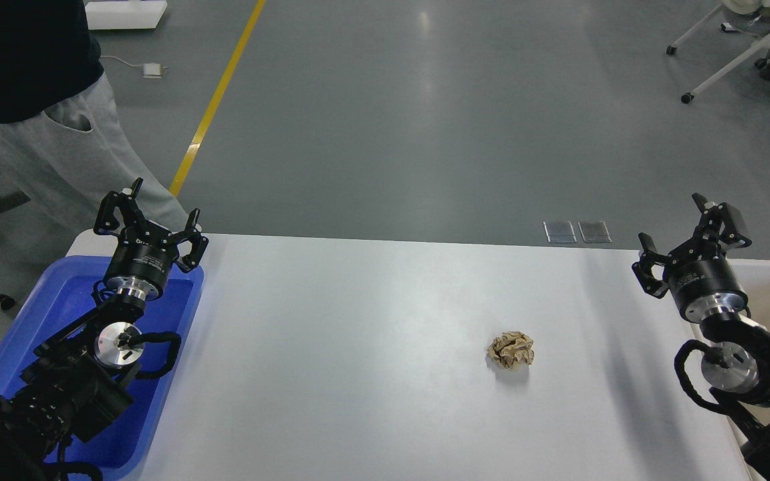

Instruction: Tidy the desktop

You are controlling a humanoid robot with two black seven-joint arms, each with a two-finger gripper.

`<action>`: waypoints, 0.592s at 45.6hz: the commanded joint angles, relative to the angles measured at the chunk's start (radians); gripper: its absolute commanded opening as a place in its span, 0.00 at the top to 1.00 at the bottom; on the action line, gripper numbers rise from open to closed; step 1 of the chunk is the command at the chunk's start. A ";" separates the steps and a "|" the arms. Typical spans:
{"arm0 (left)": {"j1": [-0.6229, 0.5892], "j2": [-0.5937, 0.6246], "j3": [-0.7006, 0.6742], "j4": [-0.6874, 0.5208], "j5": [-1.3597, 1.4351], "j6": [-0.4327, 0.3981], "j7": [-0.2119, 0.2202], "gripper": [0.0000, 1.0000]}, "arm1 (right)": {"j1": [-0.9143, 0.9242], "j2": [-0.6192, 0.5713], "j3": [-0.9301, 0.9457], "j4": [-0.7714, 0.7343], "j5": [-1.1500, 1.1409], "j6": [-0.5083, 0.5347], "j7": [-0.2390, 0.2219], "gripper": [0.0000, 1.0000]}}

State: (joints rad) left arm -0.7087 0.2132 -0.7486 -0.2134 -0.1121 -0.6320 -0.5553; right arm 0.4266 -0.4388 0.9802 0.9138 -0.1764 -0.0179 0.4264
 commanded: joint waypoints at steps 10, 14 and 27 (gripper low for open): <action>0.000 0.000 0.000 0.000 0.000 0.002 0.000 0.00 | -0.012 -0.003 0.000 -0.006 0.000 0.007 0.000 0.00; 0.000 0.000 0.000 0.000 0.000 0.002 0.000 0.00 | -0.006 -0.017 0.000 -0.006 0.000 0.007 0.000 0.00; 0.000 0.000 0.000 0.000 0.000 0.002 0.000 0.00 | 0.001 -0.046 0.018 -0.042 0.005 0.003 0.000 0.00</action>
State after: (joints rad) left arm -0.7087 0.2132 -0.7486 -0.2133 -0.1121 -0.6306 -0.5553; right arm 0.4197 -0.4670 0.9873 0.9055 -0.1764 -0.0117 0.4264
